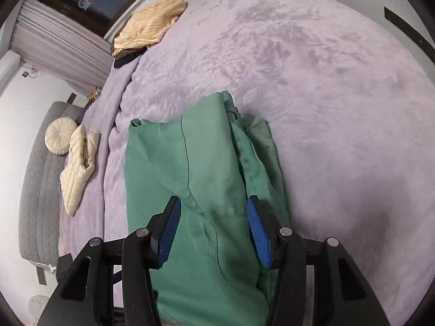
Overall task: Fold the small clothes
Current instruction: 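Open the right gripper and withdraw both tools from the folded jacket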
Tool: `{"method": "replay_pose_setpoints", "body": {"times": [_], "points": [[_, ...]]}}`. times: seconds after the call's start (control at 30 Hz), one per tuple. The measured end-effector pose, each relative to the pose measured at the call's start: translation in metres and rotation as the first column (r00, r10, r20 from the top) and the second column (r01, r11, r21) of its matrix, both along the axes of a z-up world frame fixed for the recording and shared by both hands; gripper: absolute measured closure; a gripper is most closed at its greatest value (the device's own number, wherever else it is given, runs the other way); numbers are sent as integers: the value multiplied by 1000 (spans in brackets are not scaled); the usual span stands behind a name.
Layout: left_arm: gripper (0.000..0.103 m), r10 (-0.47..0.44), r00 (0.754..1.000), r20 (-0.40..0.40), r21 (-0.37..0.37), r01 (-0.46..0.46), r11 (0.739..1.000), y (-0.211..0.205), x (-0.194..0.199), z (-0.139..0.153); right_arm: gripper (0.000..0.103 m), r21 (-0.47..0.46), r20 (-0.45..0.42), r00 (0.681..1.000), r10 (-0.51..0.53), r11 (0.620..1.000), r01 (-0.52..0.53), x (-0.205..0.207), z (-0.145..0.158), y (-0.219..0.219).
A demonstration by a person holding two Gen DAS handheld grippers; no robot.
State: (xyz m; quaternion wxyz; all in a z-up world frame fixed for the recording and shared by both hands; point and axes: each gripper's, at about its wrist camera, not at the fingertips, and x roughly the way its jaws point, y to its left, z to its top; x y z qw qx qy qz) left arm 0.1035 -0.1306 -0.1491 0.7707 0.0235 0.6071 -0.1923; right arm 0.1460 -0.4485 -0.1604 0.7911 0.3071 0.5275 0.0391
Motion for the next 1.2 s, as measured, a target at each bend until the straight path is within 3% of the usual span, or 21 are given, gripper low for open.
{"method": "replay_pose_setpoints", "body": {"times": [0.03,0.07,0.1,0.23,0.37,0.43,0.57,0.63,0.8,0.93,1.03,1.13,1.2], "points": [[4,3,1000,0,0,-3,1000,0,0,0,64,-9,-22,1000,17,1000,-17,11,-8,0],[3,5,1000,0,0,-5,1000,1,-1,0,93,-26,-41,999,32,999,-33,21,-14,1],[4,5,1000,1,1,-5,1000,1,-1,0,98,-28,-55,998,41,999,-43,26,-16,0],[3,-11,1000,26,16,11,1000,-6,-2,1,100,-176,-24,997,71,982,-74,35,-7,-1],[0,-27,999,32,36,26,999,-12,-5,-11,100,-158,-129,990,54,985,-75,46,-51,-17],[0,-24,999,32,37,23,999,-13,-7,-12,101,-129,-128,991,46,990,-62,45,-59,-22],[0,-45,999,23,57,44,997,-11,-9,-2,101,-124,-122,992,-5,992,-10,30,-40,-30],[0,-37,999,10,57,37,998,-6,-8,5,97,-123,-114,993,-8,992,-6,14,-22,-32],[0,-16,1000,27,39,15,999,3,-5,30,96,-76,-55,990,126,989,-130,-40,19,1],[0,-10,1000,19,47,9,999,-6,2,25,96,-73,-93,976,198,976,-205,-73,13,36],[0,-37,999,6,105,36,994,-15,-5,4,99,-110,-169,977,129,983,-149,-90,-12,27],[0,13,999,-35,53,-12,999,-6,-9,-3,102,-72,-227,973,35,996,-53,-109,-35,7],[0,18,999,-38,56,-16,998,-6,-11,-1,102,-51,-229,973,2,999,-14,-119,-38,-2]]}}
